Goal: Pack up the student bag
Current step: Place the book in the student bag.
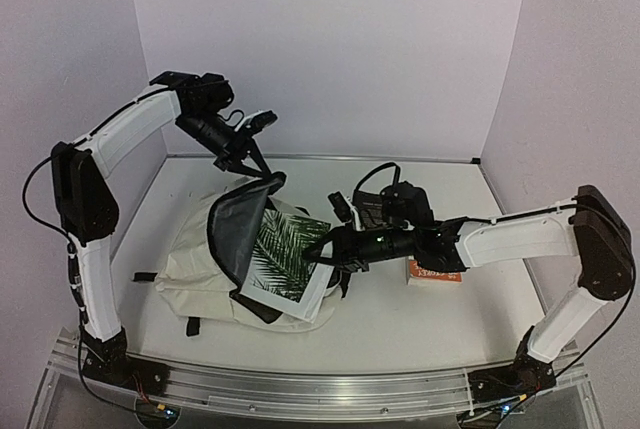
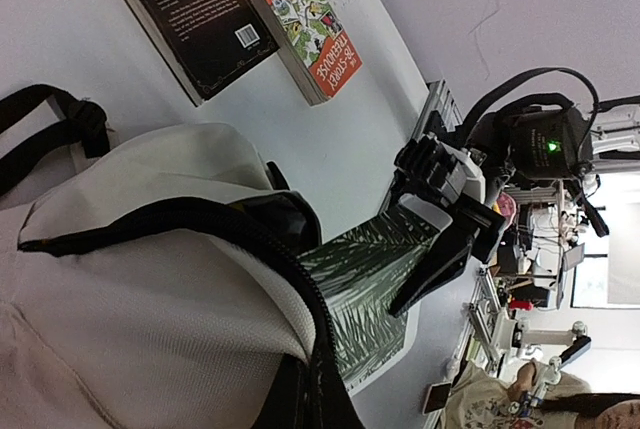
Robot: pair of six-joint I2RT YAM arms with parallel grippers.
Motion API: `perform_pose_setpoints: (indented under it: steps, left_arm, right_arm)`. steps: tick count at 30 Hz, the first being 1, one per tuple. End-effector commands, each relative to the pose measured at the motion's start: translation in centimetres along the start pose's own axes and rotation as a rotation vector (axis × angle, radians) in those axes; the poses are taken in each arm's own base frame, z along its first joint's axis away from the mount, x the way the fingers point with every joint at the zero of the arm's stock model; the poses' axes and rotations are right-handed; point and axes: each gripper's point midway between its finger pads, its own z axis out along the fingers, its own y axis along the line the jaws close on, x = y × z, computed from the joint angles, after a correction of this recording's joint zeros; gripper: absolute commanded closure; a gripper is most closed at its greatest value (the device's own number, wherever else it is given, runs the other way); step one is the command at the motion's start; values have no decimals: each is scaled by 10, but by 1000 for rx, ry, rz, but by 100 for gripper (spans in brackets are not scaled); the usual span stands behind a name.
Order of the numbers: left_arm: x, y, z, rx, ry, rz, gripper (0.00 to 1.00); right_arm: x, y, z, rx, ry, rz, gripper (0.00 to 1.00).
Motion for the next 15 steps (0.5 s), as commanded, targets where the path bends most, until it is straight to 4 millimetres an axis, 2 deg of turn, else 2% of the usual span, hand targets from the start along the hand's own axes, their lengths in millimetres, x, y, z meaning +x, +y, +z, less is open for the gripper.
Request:
perform_pose_setpoints:
  steps: [1, 2, 6, 8, 13, 15]
  left_arm:
    - [-43, -53, 9, 147, -95, 262, 100]
    - [-46, -56, 13, 173, -97, 272, 100]
    - [-52, -72, 22, 252, -115, 316, 99]
    - [-52, -68, 25, 226, -118, 315, 93]
    - [-40, -38, 14, -44, -138, 256, 44]
    - [-32, -26, 4, -158, -177, 229, 31]
  right_arm:
    - [-19, 54, -1, -154, -71, -127, 72]
    - [-21, 47, 1, -139, -94, -90, 73]
    - [-42, 38, 5, -213, -251, 19, 73]
    - [-48, 29, 10, -235, -298, 72, 73]
    - [-55, 30, 15, -329, -334, 120, 74]
    - [-55, 32, 15, -335, -336, 118, 74]
